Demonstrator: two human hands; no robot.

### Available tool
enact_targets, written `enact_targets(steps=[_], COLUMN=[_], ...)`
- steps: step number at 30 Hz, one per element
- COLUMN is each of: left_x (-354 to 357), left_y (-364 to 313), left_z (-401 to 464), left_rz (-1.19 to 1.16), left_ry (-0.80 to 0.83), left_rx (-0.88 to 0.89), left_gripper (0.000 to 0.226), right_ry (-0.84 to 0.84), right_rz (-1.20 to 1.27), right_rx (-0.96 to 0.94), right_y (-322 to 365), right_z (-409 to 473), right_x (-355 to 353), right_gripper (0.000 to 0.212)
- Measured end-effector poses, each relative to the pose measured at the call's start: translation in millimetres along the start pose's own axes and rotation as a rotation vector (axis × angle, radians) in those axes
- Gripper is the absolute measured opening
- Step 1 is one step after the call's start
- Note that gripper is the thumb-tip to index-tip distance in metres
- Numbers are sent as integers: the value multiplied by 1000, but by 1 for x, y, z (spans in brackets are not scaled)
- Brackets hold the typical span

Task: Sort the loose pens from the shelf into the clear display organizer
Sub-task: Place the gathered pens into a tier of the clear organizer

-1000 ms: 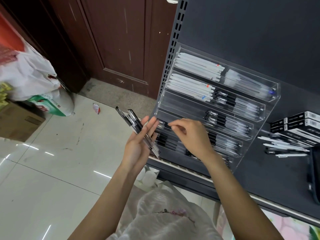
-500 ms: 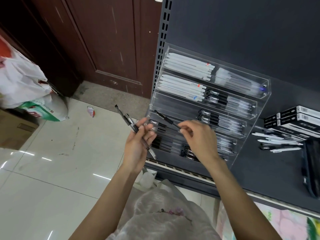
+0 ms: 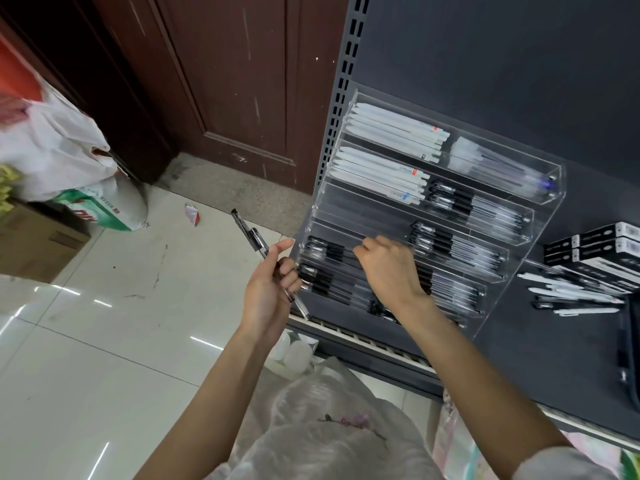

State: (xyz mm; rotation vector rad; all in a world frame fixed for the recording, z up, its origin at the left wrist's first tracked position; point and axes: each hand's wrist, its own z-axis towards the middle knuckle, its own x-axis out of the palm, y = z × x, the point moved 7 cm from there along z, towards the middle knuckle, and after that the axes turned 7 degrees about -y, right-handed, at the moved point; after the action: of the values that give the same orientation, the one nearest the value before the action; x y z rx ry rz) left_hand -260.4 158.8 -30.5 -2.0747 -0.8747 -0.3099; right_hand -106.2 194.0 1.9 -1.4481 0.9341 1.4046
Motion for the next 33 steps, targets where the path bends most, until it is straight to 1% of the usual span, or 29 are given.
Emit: enact_targets(steps=[2, 4, 5, 6, 7, 8, 10, 11, 13, 17, 20, 22, 24, 26, 27, 30, 31, 33], left_x=[2, 4, 5, 6, 9, 11, 18, 22, 31, 44, 48, 52, 55, 53, 49, 28, 20, 5], left_y=[0, 1, 2, 2, 2, 3, 4, 5, 9, 15, 16, 16, 14, 12, 10, 4, 2, -2], left_z=[0, 1, 1, 0, 0, 0, -2, -4, -9, -18, -22, -25, -26, -23, -21, -11, -8, -5], left_rz=[-12, -32, -37, -38, -36, -28, -4, 0, -2, 6, -29, -19, 35, 102, 129, 179, 178, 160], left_ry=[9, 27, 39, 52, 67, 83, 114, 130, 165, 245, 295, 331, 358, 348, 320, 184, 138, 64], left_rx=[-2, -11, -12, -8, 1, 10, 20, 18, -2, -33, -65, -54, -17, 29, 54, 88, 83, 66], left_gripper=[26, 26, 26, 27, 27, 28, 30, 30, 32, 37, 40, 42, 43, 43, 42, 33, 31, 30], right_ry=[28, -30, -93, -167, -237, -256, -190, -144, -89, -99, 6, 75, 90, 27, -28, -189, -199, -151], right_rz=[5, 35, 72, 159, 290, 460, 761, 846, 928, 997, 1108, 1205, 1301, 1285, 1219, 884, 752, 571], right_rx=[-4, 46, 76, 104, 131, 157, 214, 231, 256, 323, 374, 411, 424, 440, 459, 501, 479, 418], right_y=[2, -1, -2, -3, -2, 2, 16, 24, 35, 32, 26, 24, 23, 12, 2, -35, -42, -45], right_z=[-3, -4, -6, -9, -13, -16, -22, -25, -29, -34, -37, -37, -35, -34, -34, -38, -38, -34], right_x=[7, 5, 1, -6, -14, -22, -32, -34, -31, -27, -20, -17, -19, -23, -26, -32, -30, -21], right_gripper=[37, 40, 36, 27, 14, 7, 13, 15, 17, 20, 20, 18, 18, 16, 14, 12, 13, 15])
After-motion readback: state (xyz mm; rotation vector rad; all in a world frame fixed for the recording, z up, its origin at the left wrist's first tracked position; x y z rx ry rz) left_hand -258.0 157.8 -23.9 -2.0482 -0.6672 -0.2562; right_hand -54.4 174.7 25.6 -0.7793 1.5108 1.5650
